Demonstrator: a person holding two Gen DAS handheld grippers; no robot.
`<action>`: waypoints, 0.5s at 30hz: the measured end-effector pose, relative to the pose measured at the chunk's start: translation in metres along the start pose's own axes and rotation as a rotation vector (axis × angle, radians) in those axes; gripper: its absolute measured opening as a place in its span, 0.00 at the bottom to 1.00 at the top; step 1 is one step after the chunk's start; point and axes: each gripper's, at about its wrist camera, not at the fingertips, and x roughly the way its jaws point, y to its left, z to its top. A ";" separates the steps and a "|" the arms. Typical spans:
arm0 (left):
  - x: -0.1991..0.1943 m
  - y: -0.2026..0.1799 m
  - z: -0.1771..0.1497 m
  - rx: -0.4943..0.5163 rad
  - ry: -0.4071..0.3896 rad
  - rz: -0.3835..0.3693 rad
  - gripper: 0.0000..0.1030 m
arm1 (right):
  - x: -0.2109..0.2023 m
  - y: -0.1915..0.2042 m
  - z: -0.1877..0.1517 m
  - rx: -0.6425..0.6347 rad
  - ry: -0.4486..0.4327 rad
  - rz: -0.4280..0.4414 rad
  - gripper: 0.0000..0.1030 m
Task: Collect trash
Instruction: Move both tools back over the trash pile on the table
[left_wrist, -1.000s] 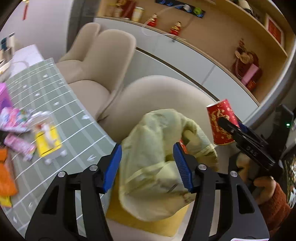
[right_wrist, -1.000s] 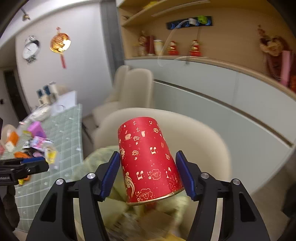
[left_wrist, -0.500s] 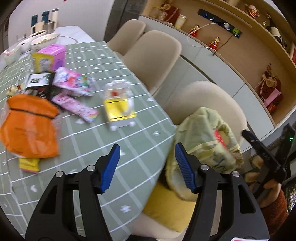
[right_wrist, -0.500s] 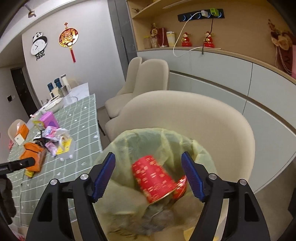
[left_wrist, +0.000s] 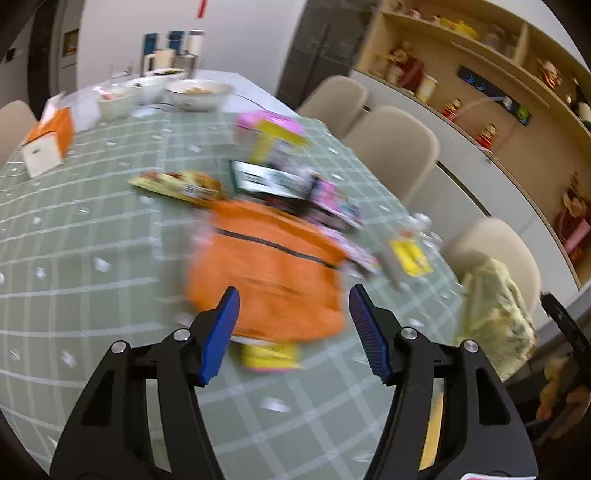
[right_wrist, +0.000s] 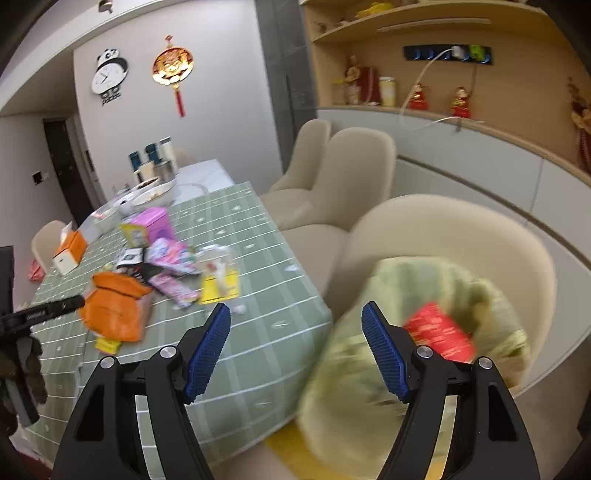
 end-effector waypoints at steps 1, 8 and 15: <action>-0.001 0.014 0.004 -0.001 -0.008 0.001 0.57 | 0.002 0.009 -0.002 -0.007 0.003 -0.005 0.68; 0.016 0.080 0.050 0.134 -0.051 -0.054 0.57 | 0.021 0.076 -0.015 -0.060 0.057 -0.023 0.68; 0.101 0.118 0.124 0.279 0.063 -0.071 0.57 | 0.037 0.111 -0.025 -0.077 0.147 -0.079 0.68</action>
